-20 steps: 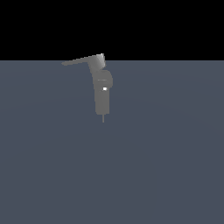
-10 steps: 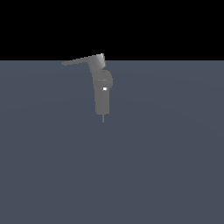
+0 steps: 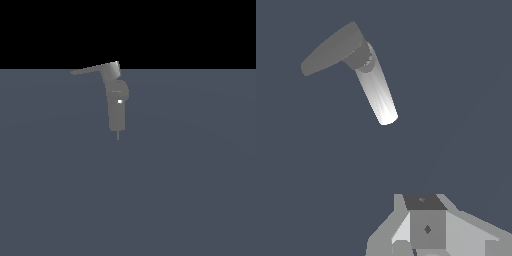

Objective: Turn on the faucet by rotating a designated handle.

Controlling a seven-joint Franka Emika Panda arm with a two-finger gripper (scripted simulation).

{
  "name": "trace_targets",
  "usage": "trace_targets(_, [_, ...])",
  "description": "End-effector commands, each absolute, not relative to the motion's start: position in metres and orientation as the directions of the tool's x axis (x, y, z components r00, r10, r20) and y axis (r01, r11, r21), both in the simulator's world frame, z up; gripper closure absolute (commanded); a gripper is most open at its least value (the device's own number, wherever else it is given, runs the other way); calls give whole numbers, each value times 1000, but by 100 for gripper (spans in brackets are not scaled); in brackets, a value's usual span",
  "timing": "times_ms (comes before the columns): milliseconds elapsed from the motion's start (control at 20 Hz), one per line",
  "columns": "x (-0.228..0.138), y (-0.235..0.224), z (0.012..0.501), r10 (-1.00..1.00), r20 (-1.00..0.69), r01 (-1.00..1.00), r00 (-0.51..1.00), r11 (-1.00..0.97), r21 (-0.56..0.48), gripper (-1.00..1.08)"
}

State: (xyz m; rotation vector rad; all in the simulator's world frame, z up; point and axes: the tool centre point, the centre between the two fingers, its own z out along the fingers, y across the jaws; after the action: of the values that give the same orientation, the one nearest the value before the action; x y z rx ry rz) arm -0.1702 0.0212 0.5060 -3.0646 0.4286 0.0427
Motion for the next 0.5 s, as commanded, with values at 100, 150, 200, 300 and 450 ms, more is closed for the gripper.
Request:
trace_targets(100, [-138,29,501,-374,-66,-378,925,-924,-51,108])
trace_targets(150, [-131,31,500,-396,-73,-400,915,-915,-51,108])
trace_targets(200, [-124,32,498,-418,-80,-423,905,-905,-51,108])
trace_targets(300, [-109,36,494,-461,-93,-467,882,-883,-49,108])
trace_targets(450, [-88,42,487,-524,-112,-531,844,-846,-41,108])
